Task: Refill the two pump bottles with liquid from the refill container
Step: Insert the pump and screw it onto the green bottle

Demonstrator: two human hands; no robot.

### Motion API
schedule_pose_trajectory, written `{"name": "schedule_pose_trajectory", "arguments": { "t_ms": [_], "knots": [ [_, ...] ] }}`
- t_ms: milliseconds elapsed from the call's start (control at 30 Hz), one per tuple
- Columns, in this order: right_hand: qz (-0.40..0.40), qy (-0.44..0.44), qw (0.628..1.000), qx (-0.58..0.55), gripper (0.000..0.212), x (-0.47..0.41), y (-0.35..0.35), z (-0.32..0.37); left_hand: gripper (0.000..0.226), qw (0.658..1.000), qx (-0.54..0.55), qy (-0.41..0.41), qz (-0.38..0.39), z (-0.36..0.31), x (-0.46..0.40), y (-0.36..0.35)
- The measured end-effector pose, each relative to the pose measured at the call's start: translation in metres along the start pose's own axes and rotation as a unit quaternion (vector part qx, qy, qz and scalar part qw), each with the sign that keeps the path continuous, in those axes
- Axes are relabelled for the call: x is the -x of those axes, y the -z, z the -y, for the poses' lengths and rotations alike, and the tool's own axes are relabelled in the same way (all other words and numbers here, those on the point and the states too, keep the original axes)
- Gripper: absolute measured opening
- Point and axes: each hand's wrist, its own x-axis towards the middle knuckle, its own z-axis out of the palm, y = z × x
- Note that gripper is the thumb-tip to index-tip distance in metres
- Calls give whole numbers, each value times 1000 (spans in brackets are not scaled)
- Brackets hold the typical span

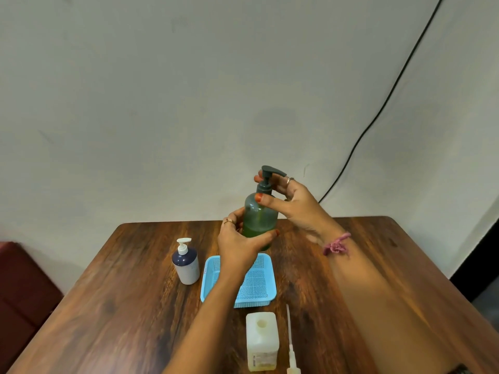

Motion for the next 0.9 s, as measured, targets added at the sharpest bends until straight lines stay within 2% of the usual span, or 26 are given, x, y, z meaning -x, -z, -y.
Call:
{"name": "schedule_pose_trajectory", "arguments": {
  "t_ms": [67,133,367,533,700,767,833,900],
  "knots": [
    [23,20,999,-10,38,0,3,1,72,1000,-2,2,1,-1,0,0],
    [11,31,999,-6,33,0,1,2,71,1000,0,4,0,0,1,0],
    [-169,11,985,17,35,1,-18,-8,71,1000,1,0,-29,1,3,-2],
    [-219,10,976,7,32,-1,-30,-10,70,999,8,2,-52,3,4,-4],
    [-253,36,965,59,32,4,-37,-10,69,999,13,8,-45,1,7,-2],
    [-219,32,974,44,38,4,-29,-11,67,1000,21,12,-13,1,7,2],
    [-108,19,994,3,48,4,-18,-11,65,999,30,21,19,1,6,8],
    [10,-1,999,-34,48,2,-7,-8,65,998,34,25,47,2,4,13]
  ]
}}
